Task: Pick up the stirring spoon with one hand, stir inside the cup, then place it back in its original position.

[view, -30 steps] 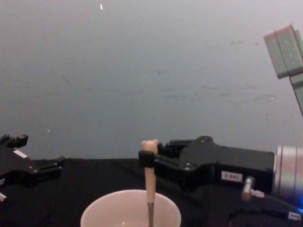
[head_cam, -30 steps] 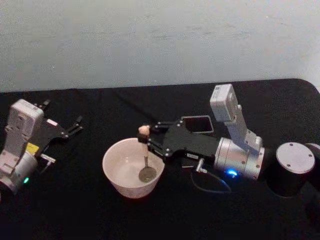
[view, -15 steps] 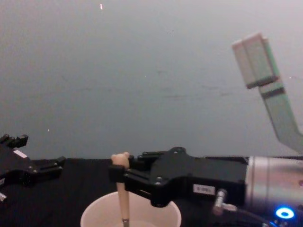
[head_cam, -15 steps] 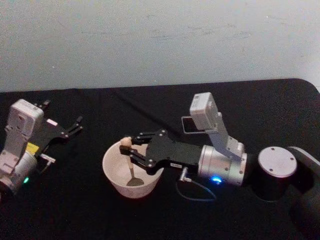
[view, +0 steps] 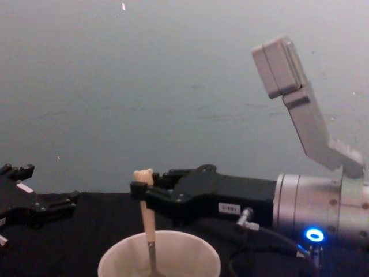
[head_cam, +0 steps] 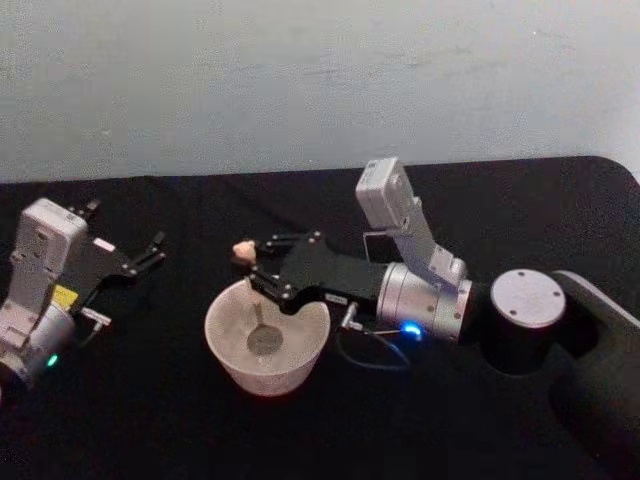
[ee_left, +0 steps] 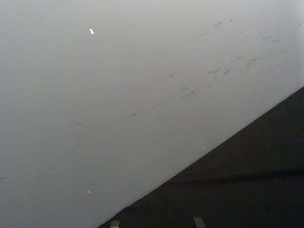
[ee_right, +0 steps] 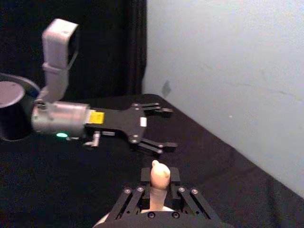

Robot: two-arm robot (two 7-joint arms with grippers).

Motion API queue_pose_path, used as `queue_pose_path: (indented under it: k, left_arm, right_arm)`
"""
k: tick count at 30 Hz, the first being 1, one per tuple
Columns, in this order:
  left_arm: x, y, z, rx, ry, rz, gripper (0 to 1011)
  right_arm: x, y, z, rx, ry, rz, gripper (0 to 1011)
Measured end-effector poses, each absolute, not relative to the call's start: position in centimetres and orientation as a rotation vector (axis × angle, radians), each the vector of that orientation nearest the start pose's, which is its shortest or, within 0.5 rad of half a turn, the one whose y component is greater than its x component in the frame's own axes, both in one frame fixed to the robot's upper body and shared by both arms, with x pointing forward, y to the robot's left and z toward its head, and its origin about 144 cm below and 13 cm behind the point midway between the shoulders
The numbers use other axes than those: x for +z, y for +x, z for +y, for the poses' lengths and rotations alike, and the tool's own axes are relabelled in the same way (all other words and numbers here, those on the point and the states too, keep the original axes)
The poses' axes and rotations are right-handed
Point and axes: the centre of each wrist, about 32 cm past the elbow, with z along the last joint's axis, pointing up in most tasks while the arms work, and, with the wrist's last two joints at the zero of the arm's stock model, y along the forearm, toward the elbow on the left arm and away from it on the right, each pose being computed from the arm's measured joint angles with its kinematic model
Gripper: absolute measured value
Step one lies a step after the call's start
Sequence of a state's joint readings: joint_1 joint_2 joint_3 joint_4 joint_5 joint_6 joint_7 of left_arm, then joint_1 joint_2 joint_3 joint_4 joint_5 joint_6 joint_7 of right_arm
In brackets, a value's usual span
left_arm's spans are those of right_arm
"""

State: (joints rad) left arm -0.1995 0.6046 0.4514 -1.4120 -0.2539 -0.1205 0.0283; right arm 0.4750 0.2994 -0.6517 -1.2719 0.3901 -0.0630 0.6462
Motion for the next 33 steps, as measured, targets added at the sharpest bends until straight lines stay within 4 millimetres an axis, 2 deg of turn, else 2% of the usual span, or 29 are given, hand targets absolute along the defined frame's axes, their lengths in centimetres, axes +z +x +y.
queue_pose_path:
  k: [13,23,33]
  left_arm:
    - [114.0,48.9,31.0,1.248,0.304,-0.285,1001]
    - [114.0,48.9,31.0,1.248,0.304,-0.285,1001]
    - [114.0,48.9,31.0,1.248,0.304,-0.285,1001]
  right_arm:
    - [117.4,55.3,-18.0,-0.481,-0.098,-0.088,228]
    - [117.5,53.7,-19.5,-0.450,-0.098,-0.081,228]
    - [117.8,51.9,-19.3,-0.373,-0.081,-0.078,227]
